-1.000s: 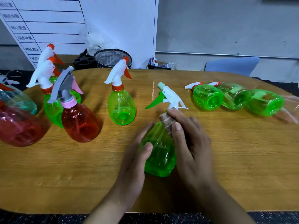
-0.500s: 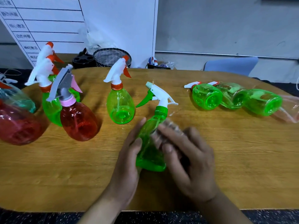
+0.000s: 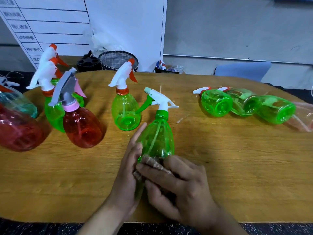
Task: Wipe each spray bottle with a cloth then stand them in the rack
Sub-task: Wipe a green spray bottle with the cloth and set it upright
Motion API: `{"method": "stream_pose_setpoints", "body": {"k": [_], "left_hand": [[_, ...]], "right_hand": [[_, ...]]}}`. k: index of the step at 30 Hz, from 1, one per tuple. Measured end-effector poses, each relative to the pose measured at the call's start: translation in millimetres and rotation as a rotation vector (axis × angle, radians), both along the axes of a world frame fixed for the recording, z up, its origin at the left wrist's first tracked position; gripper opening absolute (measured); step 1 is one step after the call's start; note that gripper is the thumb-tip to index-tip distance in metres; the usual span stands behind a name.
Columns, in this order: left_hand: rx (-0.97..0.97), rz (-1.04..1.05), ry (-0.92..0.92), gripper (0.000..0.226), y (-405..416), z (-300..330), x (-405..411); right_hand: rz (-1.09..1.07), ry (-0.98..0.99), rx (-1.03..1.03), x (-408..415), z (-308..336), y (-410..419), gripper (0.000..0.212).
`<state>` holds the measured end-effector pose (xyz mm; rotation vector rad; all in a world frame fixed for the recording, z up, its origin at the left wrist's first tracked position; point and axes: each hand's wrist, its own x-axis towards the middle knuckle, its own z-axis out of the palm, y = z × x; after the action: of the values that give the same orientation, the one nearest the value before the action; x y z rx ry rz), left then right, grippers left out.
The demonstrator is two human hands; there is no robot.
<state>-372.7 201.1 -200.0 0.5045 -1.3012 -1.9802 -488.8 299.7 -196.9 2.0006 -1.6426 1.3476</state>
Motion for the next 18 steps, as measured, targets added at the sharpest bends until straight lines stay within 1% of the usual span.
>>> {"method": "stream_pose_setpoints", "body": {"k": [2, 5, 7, 10, 13, 15, 17, 18], "left_hand": [[-0.038, 0.015, -0.013, 0.048, 1.6, -2.2, -0.2], [-0.172, 0.052, -0.101, 0.053, 2.3, -8.7, -1.9], [-0.219, 0.025, -0.146, 0.054, 2.6, -12.9, -2.5], [-0.198, -0.001, -0.137, 0.053, -0.5, -18.7, -0.1], [-0.187, 0.027, -0.120, 0.050, -3.1, -17.7, 0.6], [-0.114, 0.039, -0.096, 0.046, -3.4, -13.7, -0.5], [-0.034, 0.017, -0.056, 0.048, -2.6, -8.4, -0.1], [-0.023, 0.014, -0.045, 0.049, -1.8, -6.3, 0.5]], "right_hand": [[-0.045, -0.151, -0.028, -3.5, 7.4, -1.6, 0.029], [-0.234, -0.386, -0.073, -24.9, 16.8, -10.5, 0.030], [-0.282, -0.449, -0.039, -37.3, 15.1, -17.3, 0.029], [-0.226, -0.377, 0.036, -35.7, 5.9, -14.8, 0.030], [-0.084, -0.252, 0.066, -19.2, 2.6, -0.7, 0.031], [-0.004, -0.129, 0.057, -9.1, -1.6, 4.8, 0.030], [0.013, 0.007, 0.045, -2.7, -6.3, 4.1, 0.030], [0.016, 0.036, 0.040, -1.2, -7.6, 3.3, 0.030]]}}
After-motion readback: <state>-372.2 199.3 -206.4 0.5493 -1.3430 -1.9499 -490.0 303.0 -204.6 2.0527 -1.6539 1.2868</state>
